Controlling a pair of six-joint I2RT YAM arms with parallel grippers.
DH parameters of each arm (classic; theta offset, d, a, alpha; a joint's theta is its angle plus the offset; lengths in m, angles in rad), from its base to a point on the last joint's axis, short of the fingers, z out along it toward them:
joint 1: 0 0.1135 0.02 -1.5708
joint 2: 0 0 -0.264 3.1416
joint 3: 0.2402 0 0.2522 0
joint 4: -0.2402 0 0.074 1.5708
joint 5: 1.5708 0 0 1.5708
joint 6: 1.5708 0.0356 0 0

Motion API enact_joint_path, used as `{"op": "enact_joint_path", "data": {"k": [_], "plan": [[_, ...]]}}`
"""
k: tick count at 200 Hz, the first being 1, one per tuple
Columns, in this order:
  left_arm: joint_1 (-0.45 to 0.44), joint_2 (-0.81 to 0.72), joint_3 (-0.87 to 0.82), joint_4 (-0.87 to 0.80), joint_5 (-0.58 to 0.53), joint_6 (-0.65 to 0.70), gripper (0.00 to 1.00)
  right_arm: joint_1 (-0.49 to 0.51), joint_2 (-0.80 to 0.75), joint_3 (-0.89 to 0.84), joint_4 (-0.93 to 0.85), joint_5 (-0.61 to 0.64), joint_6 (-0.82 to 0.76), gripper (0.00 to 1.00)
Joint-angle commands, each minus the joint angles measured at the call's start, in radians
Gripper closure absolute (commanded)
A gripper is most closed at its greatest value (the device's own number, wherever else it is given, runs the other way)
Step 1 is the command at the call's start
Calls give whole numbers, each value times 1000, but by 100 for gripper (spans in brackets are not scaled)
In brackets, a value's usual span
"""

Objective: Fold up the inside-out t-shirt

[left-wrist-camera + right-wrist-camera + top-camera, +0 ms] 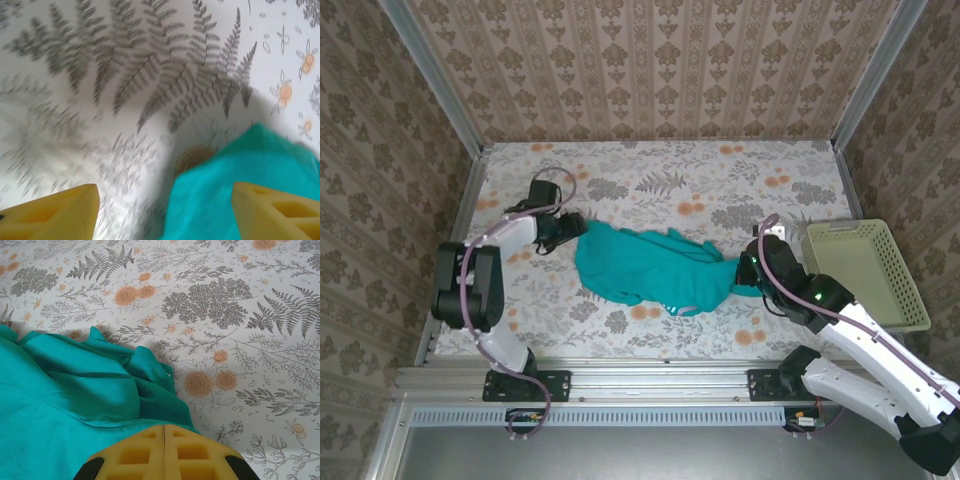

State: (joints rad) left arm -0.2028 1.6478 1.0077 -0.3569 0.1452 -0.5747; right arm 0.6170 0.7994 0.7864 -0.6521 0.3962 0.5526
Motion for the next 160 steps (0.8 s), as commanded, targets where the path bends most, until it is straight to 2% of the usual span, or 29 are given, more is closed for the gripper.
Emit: {"op": "enact_joint_path", "data": {"k": [1,44,79,105,123,143,160], "plan": [[-13,-100,-74,-45,-46,21,29,-8,-7,7,23,31,-12,100],[-44,-81,-168,47,57,5,40,-26,-13,-10,21,33,-11,100],[-77,-9,-137,75,69,0,43,-39,-13,-14,20,23,-10,100],[-96,45,-116,86,74,-3,50,-42,-24,-21,16,23,-8,100],[-110,73,-107,94,72,-9,59,-45,-26,-16,7,24,-8,100],[-117,86,-105,114,84,-19,74,-48,-33,-10,0,19,-8,100],[-124,69,-107,124,88,-24,79,-48,-39,-9,-5,17,-3,100]]}}
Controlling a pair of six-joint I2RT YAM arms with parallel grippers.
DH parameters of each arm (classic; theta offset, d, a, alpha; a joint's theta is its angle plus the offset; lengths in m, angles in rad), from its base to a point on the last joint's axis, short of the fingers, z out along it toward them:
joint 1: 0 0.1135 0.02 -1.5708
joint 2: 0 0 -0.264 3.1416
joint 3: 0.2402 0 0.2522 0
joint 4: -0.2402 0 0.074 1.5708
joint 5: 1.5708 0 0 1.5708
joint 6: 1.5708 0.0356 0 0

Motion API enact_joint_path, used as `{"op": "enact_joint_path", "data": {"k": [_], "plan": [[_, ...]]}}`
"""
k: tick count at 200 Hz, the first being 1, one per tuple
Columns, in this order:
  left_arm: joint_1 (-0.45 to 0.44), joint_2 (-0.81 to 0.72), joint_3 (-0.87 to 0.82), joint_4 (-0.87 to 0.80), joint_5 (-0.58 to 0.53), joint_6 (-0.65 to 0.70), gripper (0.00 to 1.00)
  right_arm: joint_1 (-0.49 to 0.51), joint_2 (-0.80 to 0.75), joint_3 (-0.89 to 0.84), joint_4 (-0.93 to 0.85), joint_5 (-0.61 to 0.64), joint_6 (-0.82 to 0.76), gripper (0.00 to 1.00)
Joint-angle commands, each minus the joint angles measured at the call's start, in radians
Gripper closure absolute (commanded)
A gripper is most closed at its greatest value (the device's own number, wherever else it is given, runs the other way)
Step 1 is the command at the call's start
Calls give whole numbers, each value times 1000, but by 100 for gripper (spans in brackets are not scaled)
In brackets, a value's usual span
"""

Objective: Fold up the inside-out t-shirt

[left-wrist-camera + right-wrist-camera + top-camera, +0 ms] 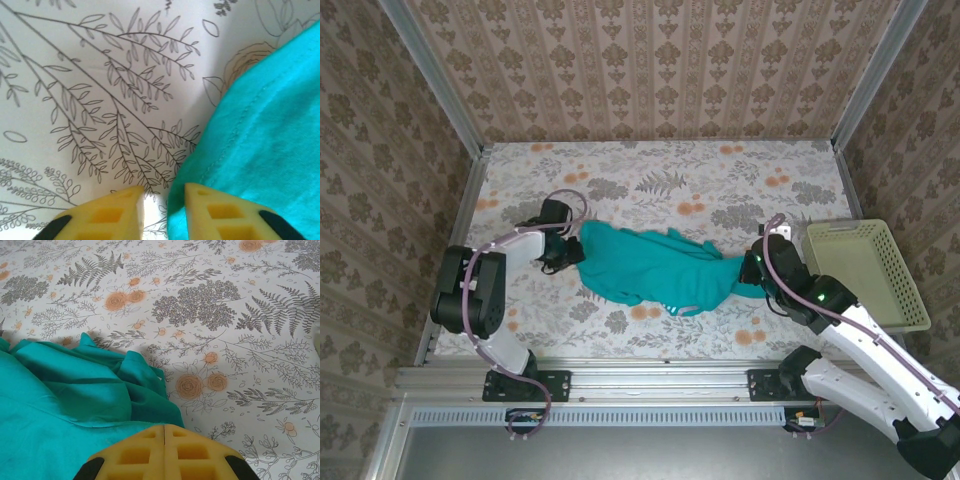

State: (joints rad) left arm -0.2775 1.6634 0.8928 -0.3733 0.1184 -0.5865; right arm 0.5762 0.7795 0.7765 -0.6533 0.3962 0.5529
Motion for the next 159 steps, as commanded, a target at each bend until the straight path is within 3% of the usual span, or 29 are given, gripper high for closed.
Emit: {"op": "enact_joint_path", "data": {"k": [1,27,64,104,159], "plan": [[-50,52,9,141,115,-12,79,-7,-20,1,-4,16,-4,100],[-64,5,9,132,108,-13,84,-9,-27,0,-11,8,2,100],[-106,-60,3,91,32,-12,66,-9,-42,-6,-18,-2,9,100],[-119,-22,22,74,15,-16,63,-10,-59,-15,-21,4,9,100],[-113,-40,52,37,-23,-3,96,-17,-66,-5,-39,26,-3,100]]}}
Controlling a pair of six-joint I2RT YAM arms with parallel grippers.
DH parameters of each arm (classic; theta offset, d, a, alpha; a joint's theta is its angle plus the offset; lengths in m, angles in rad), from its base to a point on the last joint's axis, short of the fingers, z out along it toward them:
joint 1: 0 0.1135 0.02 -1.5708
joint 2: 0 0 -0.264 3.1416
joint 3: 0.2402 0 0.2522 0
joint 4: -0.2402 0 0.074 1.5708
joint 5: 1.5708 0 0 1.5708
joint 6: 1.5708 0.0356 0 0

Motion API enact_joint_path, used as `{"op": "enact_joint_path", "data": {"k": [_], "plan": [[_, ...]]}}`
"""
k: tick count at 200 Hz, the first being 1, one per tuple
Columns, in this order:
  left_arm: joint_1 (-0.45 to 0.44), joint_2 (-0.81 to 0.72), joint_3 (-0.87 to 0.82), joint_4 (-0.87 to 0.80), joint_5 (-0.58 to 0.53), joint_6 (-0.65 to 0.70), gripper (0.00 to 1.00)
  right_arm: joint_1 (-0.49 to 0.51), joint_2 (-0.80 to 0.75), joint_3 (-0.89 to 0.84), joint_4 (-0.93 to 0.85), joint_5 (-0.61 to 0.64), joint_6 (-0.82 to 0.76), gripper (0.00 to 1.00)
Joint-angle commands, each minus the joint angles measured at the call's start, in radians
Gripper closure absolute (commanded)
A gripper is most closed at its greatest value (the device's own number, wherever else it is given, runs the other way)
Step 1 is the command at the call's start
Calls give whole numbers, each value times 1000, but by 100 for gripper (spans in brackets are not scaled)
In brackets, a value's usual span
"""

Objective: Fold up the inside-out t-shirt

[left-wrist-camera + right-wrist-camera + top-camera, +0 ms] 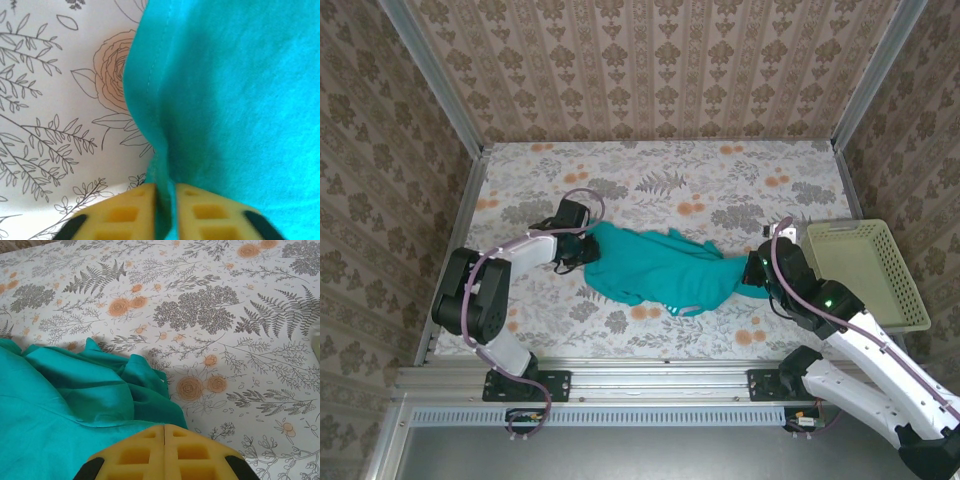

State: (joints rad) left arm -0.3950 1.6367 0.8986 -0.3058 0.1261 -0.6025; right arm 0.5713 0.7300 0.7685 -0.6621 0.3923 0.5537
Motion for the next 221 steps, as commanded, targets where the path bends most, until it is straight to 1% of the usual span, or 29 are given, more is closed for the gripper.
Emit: {"op": "enact_joint_path", "data": {"k": [1,6,21,35,48,61,73,86,100,123,133,143,150,161,177,185,197,207,214,221], "plan": [[6,-14,47,-32,-30,13,96,-13,-17,4,-31,30,-6,100],[12,-25,53,-42,-28,16,100,-16,-19,12,-35,30,-12,100],[46,-94,75,-76,-17,29,100,-32,-16,65,-52,28,-47,100],[93,-209,122,-120,-9,39,100,-55,-12,156,-73,25,-94,100],[127,-339,198,-158,-1,57,100,-66,0,280,-92,16,-146,100],[135,-470,285,-184,-16,85,100,-67,14,418,-122,22,-191,100],[133,-596,331,-162,-24,103,100,-67,15,533,-144,24,-219,100],[134,-721,352,-135,-39,115,100,-67,1,614,-149,5,-238,100],[137,-791,362,-144,-42,125,100,-67,-17,675,-156,-31,-248,100],[137,-821,291,-139,12,136,100,-66,-41,702,-165,-79,-242,100],[137,-799,254,-157,-8,131,100,-67,-47,674,-146,-74,-244,100],[143,-745,242,-200,-36,124,100,-66,-38,643,-133,-44,-249,100],[154,-694,258,-238,-42,118,100,-66,-14,639,-139,-15,-255,100],[172,-610,293,-266,-20,119,100,-67,37,663,-160,22,-274,100],[187,-518,389,-319,-35,121,100,-68,107,749,-182,81,-312,100],[192,-496,441,-322,-13,134,100,-68,136,809,-189,94,-325,100],[188,-518,481,-268,40,148,100,-68,166,910,-199,60,-343,100],[184,-582,456,-171,75,152,100,-68,169,963,-190,8,-351,100],[182,-642,415,-104,71,148,100,-68,161,982,-180,-23,-355,100],[182,-703,365,-43,42,133,100,-68,149,991,-171,-42,-352,100]]}}
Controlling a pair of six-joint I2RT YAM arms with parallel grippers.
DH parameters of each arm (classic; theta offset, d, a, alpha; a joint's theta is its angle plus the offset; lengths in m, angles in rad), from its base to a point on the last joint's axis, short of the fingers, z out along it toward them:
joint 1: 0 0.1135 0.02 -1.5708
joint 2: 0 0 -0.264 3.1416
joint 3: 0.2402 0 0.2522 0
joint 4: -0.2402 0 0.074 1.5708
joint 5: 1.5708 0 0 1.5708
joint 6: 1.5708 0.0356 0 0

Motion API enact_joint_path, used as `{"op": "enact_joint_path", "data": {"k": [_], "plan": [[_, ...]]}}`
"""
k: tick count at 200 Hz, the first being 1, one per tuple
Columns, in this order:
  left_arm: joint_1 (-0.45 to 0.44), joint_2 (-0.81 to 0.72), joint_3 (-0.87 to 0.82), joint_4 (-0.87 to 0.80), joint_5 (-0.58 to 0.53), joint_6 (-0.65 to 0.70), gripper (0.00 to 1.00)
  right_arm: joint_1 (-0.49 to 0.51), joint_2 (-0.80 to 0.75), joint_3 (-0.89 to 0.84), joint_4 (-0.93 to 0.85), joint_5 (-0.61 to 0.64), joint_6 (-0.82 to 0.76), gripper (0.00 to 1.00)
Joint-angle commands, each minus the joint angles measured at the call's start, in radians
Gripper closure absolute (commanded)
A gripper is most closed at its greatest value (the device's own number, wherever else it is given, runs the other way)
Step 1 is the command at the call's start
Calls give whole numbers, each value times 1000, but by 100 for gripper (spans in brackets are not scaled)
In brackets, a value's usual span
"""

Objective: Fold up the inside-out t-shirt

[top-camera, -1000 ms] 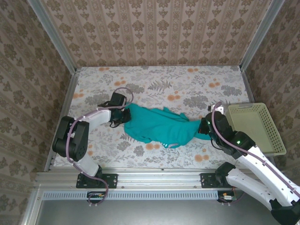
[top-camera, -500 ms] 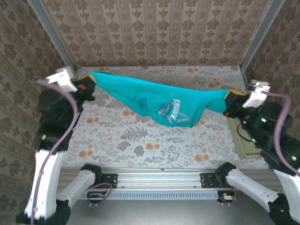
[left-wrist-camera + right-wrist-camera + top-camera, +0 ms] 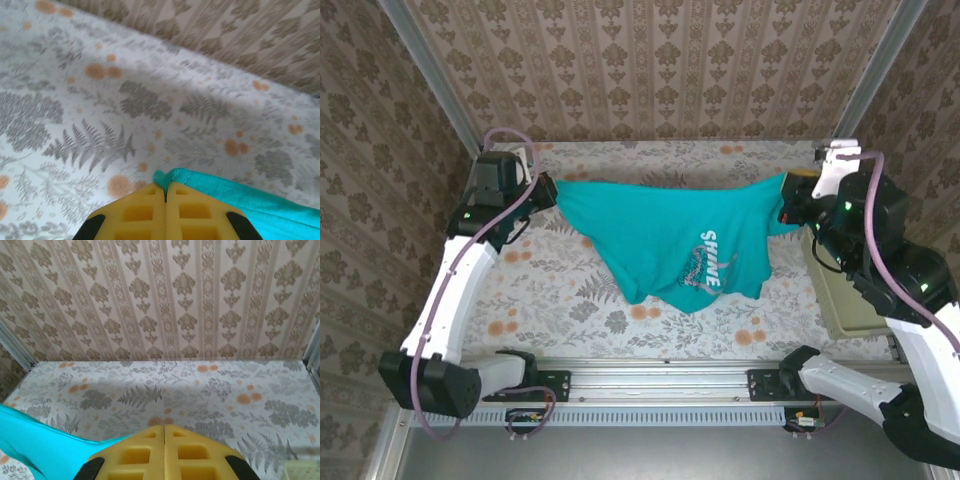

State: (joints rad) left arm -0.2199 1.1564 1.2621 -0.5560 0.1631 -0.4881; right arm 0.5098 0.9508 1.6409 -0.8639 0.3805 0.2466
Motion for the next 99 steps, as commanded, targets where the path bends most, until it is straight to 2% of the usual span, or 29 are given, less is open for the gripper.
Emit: {"op": "enact_joint_path", "data": {"k": [1,23,50,75,99], "plan": [[7,-229,-6,214,0,17,100,-7,-73,118,32,-33,-45,100],[7,-324,-136,276,-48,8,100,-7,-124,57,42,-64,-16,100],[7,-259,-225,162,-87,-29,100,-7,-183,-159,75,-52,23,100],[22,-94,-227,71,-134,-67,100,-8,-139,-348,163,10,28,100],[27,124,-68,8,-158,-48,100,-50,43,-330,222,10,3,100]]}}
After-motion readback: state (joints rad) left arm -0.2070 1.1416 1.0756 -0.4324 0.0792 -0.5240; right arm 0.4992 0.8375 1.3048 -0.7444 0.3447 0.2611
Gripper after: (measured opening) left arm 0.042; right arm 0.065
